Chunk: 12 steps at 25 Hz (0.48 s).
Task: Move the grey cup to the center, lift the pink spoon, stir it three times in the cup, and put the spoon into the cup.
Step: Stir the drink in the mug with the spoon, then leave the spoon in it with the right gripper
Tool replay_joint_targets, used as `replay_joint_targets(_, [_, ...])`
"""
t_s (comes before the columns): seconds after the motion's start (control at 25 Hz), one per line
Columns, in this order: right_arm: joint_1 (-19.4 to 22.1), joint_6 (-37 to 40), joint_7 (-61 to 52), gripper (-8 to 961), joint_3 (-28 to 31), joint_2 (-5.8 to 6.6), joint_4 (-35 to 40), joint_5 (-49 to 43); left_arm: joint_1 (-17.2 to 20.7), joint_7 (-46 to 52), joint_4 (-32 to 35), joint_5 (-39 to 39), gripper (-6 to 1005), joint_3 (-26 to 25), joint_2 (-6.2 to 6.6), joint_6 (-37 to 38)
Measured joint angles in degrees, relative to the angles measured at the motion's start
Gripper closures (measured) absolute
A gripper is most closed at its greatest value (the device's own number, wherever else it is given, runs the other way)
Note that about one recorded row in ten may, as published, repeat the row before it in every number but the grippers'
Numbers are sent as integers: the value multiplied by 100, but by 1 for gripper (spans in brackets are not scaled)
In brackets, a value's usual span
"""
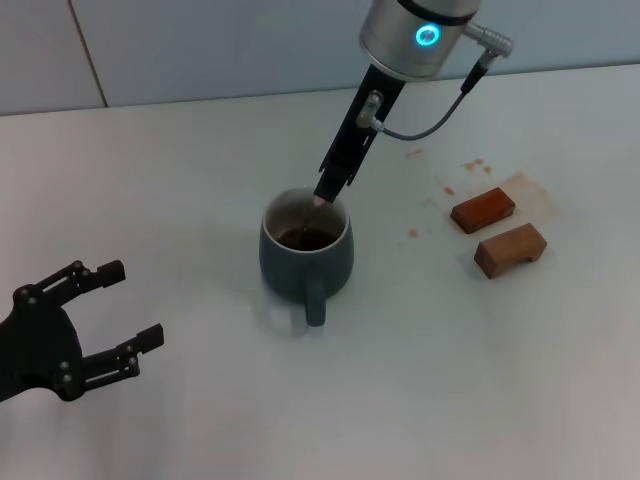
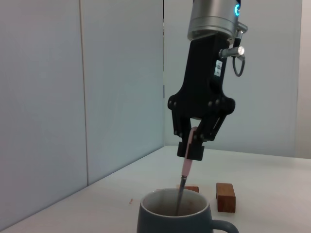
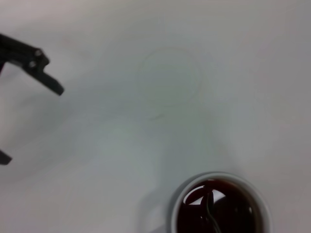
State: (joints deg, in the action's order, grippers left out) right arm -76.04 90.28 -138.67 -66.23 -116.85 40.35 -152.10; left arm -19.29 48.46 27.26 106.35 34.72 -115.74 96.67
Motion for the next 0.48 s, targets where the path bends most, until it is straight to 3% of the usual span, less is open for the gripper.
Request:
replay_joint_targets(0.2, [-49, -111, -136, 839, 11, -5, -8, -265, 24, -8, -6, -7, 143, 0, -7, -12])
replay_joint_targets(0.48, [-146, 328, -18, 838, 41, -40, 65, -237, 39, -13, -2, -2, 143, 0, -10, -20])
